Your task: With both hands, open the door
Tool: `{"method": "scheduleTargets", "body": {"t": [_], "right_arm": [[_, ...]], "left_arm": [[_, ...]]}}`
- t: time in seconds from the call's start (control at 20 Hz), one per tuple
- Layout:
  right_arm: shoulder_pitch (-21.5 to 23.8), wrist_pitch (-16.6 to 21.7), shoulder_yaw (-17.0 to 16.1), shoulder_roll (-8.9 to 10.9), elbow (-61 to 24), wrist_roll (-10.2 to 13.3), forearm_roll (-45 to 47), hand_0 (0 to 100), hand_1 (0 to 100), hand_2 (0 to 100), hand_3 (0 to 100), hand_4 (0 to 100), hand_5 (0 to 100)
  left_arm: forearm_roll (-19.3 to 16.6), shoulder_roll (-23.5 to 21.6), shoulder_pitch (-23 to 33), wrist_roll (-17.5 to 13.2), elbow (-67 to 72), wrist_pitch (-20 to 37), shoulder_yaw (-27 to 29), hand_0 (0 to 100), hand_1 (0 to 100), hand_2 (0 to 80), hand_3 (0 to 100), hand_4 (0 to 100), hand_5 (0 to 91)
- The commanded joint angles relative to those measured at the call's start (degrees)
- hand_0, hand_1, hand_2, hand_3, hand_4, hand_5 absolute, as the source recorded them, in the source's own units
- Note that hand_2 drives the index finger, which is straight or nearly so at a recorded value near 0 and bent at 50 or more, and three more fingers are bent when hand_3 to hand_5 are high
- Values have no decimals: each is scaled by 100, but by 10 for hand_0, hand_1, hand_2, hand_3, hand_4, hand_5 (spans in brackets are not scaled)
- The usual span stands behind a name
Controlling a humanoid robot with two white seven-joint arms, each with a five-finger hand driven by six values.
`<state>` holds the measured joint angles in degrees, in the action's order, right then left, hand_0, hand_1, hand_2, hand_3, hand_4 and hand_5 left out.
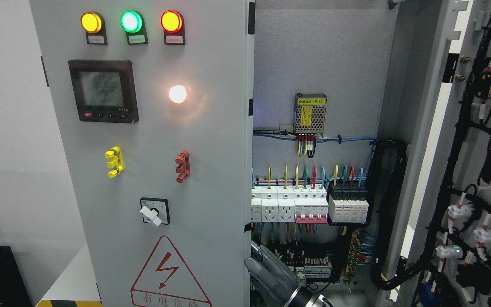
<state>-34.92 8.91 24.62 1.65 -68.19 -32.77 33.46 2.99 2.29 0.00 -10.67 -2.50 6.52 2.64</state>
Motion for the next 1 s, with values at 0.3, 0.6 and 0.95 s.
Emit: {"method": "scheduleTargets", "body": {"t": [0.3,0.6,0.95], "right_arm": [[90,6,34,19,-194,-274,230,120,389,0,0,0,0],[231,6,51,28,-441,-292,406,120,389,0,0,0,0],[319,-12,95,37,-678,-309,451,120,389,0,0,0,0]], "left_arm": [[0,0,106,3,4,-1,0,120,389,0,0,0,0],[0,0,106,3,-5,-1,0,120,389,0,0,0,0],[0,0,106,3,4,-1,0,120,389,0,0,0,0]]}}
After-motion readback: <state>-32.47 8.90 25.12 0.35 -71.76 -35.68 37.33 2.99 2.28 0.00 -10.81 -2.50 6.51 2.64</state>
